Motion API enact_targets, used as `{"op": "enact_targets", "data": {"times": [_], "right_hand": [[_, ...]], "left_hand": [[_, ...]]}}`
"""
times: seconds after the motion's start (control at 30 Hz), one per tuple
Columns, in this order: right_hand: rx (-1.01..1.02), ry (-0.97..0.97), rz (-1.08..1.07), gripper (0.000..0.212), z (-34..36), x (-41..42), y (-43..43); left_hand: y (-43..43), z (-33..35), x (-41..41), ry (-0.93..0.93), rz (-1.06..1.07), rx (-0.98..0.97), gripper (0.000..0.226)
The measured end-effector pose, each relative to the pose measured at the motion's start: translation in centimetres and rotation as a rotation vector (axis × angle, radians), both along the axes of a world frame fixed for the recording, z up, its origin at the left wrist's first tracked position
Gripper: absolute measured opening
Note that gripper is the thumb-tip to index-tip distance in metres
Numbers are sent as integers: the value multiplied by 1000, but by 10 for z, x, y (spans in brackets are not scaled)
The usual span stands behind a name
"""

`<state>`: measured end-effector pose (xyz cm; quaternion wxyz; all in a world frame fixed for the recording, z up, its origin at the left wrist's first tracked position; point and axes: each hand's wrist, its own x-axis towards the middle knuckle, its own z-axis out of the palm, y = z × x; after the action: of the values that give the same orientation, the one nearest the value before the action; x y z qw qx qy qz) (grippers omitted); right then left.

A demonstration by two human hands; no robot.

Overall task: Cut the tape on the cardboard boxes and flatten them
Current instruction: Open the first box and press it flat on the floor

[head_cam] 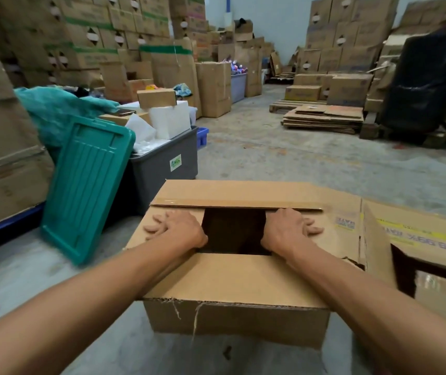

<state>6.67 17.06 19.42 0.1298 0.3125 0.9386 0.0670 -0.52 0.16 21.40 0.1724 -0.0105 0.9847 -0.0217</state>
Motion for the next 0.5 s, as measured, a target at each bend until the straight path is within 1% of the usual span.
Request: {"op": "enact_targets", "data": {"times": [0.03, 0.07, 0.1, 0.17, 0.2, 0.23, 0.27, 0.33, 0.37, 0.4, 0.43, 0.47, 0.5], "right_hand": [[-39, 23, 12, 47, 3, 6, 1], [-93, 31, -19, 51, -3, 1, 13], [-122, 69, -57, 51, -2, -4, 21], [-192, 64, -105, 48, 27, 10, 16], [-247, 58, -109, 42, 45, 10, 15], [-278, 43, -83, 31, 64, 15, 17], [-317, 54, -57, 23, 77, 21, 23], [-444, 150, -53, 20, 99, 30, 41], [-496, 183, -42, 14, 108, 38, 51], [-543, 191, -39, 9, 115, 50, 58], [-512, 148, -57, 13, 121, 60, 66], [-469, 147, -78, 13, 125, 70, 72], [-426, 169, -98, 9, 128, 81, 78]], "left_hand": [[1, -2, -9, 11, -16, -4, 103], [2, -2, -16, 29, -54, 25, 99], [4, 0, -21, 38, -87, 25, 94], [5, 17, -12, 27, -155, 9, 78], [6, 25, -9, 39, -185, 32, 68], [7, 34, -6, 63, -205, 88, 60], [3, 42, -4, 100, -201, 162, 56], [-13, 64, -8, 177, -125, 342, 53], [-26, 75, -14, 198, -75, 466, 50], [-39, 86, -16, 180, -28, 608, 45], [-51, 93, -18, 124, 22, 764, 38], [-62, 97, -20, 75, 70, 921, 33], [-70, 100, -23, 66, 128, 1054, 29]]}}
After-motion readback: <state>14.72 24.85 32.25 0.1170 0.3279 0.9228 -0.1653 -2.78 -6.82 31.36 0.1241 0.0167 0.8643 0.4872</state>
